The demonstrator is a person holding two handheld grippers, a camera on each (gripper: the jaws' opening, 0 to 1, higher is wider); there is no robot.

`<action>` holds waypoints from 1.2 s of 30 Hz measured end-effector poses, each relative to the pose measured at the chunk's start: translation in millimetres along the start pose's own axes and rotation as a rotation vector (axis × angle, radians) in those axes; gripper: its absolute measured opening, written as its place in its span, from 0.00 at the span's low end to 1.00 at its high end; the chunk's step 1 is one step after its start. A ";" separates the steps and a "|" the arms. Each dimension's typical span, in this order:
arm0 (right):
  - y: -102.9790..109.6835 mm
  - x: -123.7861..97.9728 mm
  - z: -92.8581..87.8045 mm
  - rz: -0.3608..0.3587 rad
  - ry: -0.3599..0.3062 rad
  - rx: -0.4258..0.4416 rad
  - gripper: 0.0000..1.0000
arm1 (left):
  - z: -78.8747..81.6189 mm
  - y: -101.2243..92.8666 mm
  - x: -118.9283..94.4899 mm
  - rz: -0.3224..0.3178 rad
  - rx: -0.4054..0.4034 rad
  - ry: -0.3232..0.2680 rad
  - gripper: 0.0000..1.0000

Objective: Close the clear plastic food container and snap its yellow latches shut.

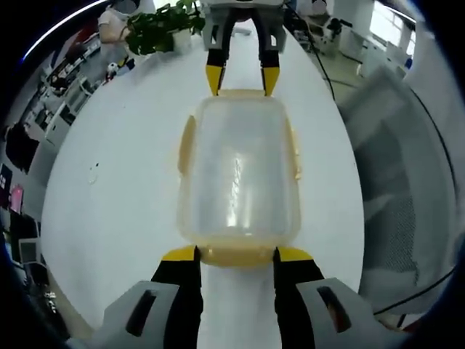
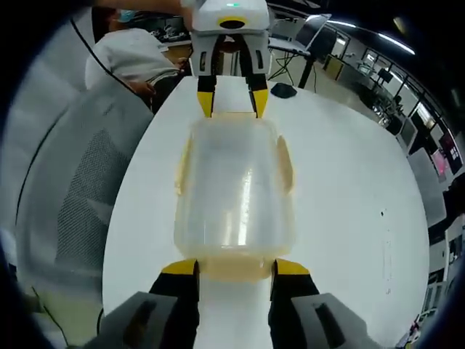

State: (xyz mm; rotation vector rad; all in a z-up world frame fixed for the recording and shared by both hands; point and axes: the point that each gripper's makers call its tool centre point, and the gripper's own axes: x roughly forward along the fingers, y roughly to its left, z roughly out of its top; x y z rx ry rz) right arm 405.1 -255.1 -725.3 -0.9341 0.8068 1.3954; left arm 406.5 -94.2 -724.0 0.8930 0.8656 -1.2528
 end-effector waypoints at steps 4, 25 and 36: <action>-0.9 2.3 0.6 0.004 -0.003 0.004 0.34 | -2.2 1.4 0.3 -0.003 -0.002 0.002 0.35; -5.7 13.8 -0.1 0.023 -0.001 0.016 0.35 | -9.6 5.5 6.8 -0.017 -0.009 0.006 0.35; -6.4 18.0 -1.7 0.033 0.001 0.019 0.35 | -12.9 6.1 11.7 -0.028 -0.016 -0.002 0.36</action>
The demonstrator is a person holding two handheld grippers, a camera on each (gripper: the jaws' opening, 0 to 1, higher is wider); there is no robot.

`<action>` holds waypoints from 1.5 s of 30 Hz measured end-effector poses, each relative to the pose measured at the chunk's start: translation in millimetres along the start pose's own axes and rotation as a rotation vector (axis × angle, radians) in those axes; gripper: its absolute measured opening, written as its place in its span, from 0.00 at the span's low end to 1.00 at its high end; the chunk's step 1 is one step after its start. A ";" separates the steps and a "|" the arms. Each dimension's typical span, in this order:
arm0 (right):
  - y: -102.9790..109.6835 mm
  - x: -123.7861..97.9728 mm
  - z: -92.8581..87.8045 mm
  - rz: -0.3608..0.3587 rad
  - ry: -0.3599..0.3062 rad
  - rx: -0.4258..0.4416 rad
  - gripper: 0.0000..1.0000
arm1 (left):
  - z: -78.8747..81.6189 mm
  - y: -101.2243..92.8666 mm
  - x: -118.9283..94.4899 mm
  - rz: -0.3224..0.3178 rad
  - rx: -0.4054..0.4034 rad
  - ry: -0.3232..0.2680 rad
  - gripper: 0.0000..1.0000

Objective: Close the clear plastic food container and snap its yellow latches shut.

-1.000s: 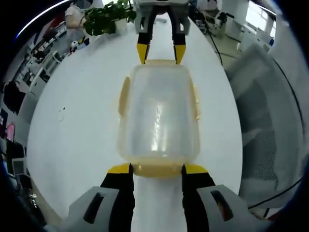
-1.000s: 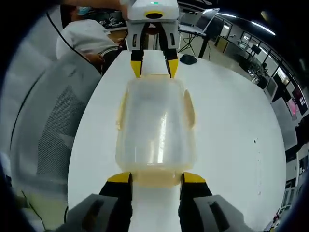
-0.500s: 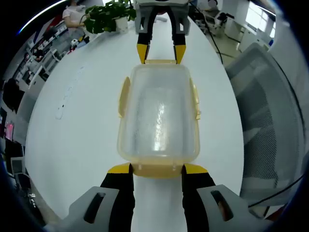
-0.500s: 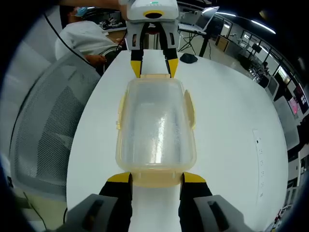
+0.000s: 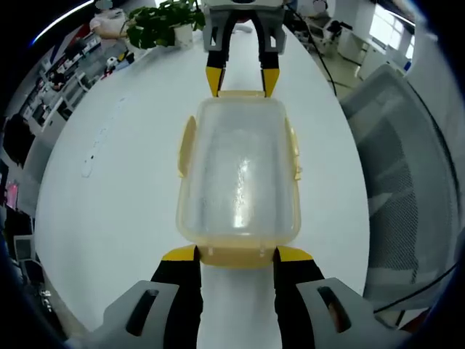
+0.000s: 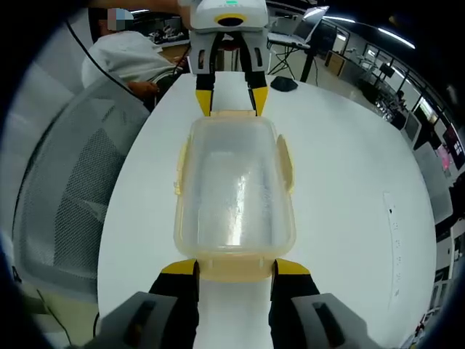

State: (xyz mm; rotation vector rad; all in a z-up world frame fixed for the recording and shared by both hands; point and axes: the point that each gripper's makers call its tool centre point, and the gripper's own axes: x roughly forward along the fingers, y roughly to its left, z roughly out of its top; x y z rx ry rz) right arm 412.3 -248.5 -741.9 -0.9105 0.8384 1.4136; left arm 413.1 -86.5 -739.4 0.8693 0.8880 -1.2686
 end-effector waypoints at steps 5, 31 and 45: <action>-1.4 0.8 -0.5 0.007 -0.005 0.006 0.35 | -0.3 1.0 1.0 -0.009 -0.003 -0.004 0.36; -4.3 2.3 -3.2 -0.014 -0.024 0.018 0.38 | -3.8 1.6 3.2 -0.015 -0.022 -0.023 0.37; -0.5 0.5 -9.7 -0.033 -0.046 0.063 0.46 | -5.9 -0.9 -4.1 -0.004 -0.074 -0.056 0.38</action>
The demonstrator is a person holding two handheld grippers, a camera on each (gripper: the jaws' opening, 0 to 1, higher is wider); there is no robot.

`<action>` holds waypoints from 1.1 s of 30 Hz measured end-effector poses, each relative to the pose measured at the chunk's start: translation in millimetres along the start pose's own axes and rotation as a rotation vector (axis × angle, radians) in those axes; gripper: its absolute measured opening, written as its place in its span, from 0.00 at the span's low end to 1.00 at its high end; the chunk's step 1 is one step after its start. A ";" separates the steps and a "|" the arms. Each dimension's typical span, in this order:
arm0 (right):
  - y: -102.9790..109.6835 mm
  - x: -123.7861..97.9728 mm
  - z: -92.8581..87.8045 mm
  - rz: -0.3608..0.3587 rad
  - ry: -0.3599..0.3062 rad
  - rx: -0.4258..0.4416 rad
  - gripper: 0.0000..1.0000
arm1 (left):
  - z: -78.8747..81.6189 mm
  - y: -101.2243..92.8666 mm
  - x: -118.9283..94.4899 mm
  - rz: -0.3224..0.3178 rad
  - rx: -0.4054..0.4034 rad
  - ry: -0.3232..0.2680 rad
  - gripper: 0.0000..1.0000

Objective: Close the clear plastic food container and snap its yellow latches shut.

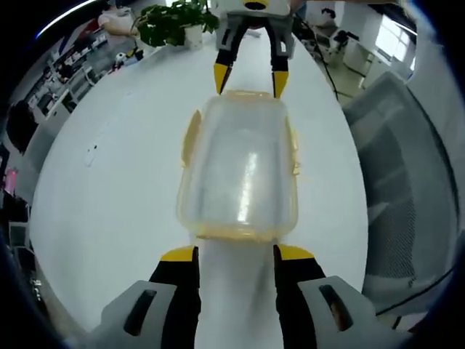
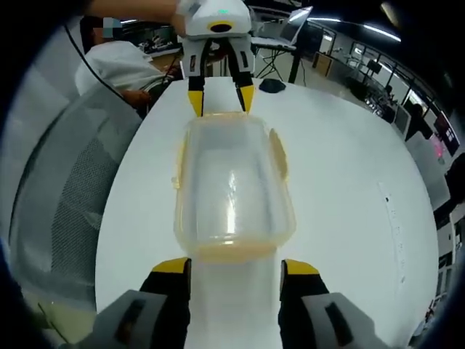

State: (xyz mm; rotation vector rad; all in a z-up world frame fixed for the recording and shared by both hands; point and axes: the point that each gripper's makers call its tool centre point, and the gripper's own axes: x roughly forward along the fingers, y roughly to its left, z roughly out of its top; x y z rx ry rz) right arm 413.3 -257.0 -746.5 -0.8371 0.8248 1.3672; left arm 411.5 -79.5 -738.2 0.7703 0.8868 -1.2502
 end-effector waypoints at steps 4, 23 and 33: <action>0.7 -3.4 3.0 0.000 -0.018 0.028 0.45 | 2.3 -0.2 -2.0 0.003 -0.031 -0.013 0.39; -6.8 -11.4 19.7 -0.035 -0.100 0.219 0.43 | 9.3 -1.1 -11.4 0.020 -0.324 -0.095 0.43; -9.6 -8.9 22.5 -0.049 -0.123 0.389 0.41 | 9.1 10.6 -14.0 0.092 -0.513 -0.120 0.44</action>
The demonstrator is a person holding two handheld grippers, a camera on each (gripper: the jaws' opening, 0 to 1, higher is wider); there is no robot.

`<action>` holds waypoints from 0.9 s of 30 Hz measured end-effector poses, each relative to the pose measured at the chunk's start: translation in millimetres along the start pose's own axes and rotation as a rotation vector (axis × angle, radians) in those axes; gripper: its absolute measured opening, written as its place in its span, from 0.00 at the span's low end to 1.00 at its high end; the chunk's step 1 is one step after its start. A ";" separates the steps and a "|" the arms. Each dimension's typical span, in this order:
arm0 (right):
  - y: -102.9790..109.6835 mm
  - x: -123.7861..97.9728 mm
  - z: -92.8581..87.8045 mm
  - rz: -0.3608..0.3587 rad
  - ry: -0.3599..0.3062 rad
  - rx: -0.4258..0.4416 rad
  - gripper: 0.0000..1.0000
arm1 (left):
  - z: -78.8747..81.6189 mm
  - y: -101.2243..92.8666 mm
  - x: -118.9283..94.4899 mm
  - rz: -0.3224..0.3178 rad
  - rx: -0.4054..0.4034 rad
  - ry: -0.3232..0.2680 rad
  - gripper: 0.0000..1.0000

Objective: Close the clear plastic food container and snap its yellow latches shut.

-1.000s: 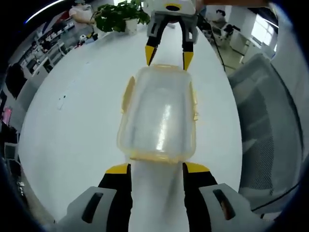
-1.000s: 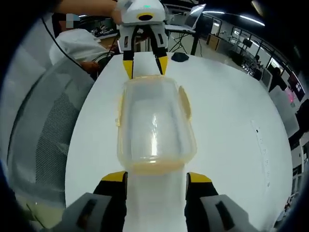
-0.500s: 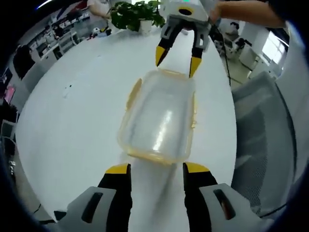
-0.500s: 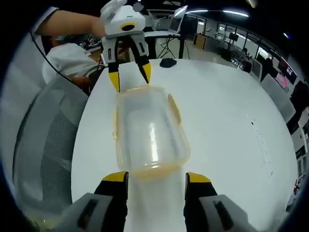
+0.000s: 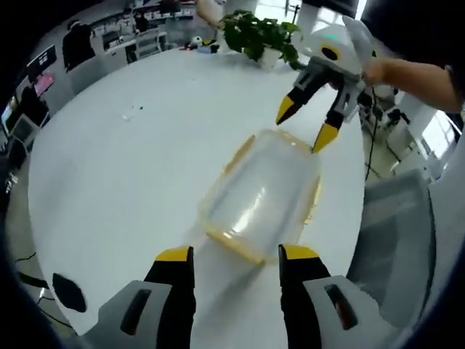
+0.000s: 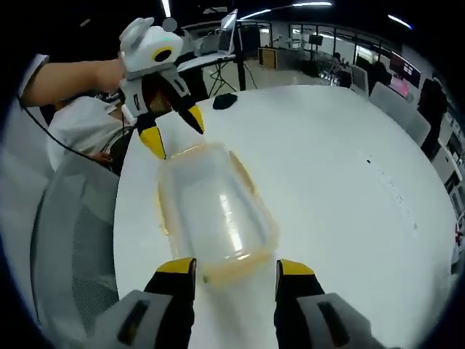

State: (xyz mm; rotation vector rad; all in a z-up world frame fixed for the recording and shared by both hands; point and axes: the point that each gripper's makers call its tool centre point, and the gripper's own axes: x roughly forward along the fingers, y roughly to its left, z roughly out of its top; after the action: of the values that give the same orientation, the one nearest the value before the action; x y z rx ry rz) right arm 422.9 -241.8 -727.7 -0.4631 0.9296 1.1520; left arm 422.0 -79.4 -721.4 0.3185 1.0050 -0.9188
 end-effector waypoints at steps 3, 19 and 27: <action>2.1 0.5 2.6 -0.006 -0.017 0.046 0.39 | 1.4 -2.1 0.4 0.002 -0.048 -0.010 0.44; 1.8 6.0 0.5 -0.026 -0.056 0.230 0.37 | -0.2 -7.5 7.4 0.034 -0.182 0.006 0.44; 1.6 8.6 0.4 -0.032 -0.060 0.309 0.36 | -0.9 -6.4 11.5 0.036 -0.277 -0.015 0.42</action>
State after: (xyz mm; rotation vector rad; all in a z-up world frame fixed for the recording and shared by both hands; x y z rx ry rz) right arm 422.5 -236.0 -734.3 -0.1911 1.0235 0.9672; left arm 418.9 -88.6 -730.4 0.0955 1.0940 -0.7370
